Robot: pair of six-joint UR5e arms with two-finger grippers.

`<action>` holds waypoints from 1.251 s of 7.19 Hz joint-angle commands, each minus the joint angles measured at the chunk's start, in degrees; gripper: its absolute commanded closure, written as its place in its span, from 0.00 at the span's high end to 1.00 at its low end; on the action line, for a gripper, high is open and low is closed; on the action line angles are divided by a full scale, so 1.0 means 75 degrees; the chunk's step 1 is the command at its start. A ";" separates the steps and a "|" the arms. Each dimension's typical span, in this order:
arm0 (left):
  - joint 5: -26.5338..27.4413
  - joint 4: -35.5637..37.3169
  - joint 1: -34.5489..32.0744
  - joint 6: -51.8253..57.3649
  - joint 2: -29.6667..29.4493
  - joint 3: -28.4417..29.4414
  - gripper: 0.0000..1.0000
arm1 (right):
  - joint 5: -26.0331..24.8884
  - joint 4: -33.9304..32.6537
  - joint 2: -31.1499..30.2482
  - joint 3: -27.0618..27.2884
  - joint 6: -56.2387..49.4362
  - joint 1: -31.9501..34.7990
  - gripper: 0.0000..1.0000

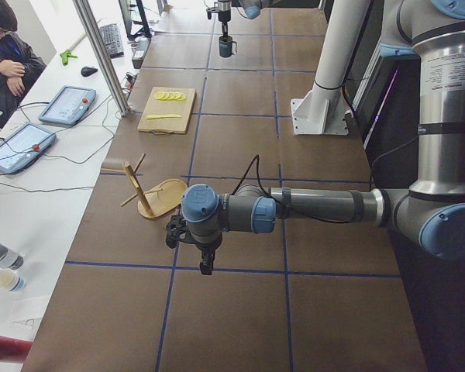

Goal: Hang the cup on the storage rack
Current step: 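Carry the teal mug with the right gripper to the table center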

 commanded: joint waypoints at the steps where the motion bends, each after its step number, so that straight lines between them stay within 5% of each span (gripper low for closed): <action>1: -0.0001 0.0000 0.0010 0.0000 -0.0005 -0.0011 1.00 | -0.0131 -0.0091 0.0741 0.0350 0.2615 -0.0842 0.00; 4: -0.0001 -0.0011 0.0010 0.0000 -0.0005 -0.0012 1.00 | -0.1603 -0.1726 0.2533 0.0338 0.4649 -0.2212 0.00; 7: -0.0001 -0.0011 0.0010 0.0000 -0.0005 0.0000 1.00 | -0.2614 -0.2282 0.3695 0.0117 0.6580 -0.3538 0.00; 9: -0.0001 0.0000 0.0010 0.0000 -0.0005 0.0000 1.00 | -0.3059 -0.2925 0.4900 -0.0642 0.7777 -0.4008 0.00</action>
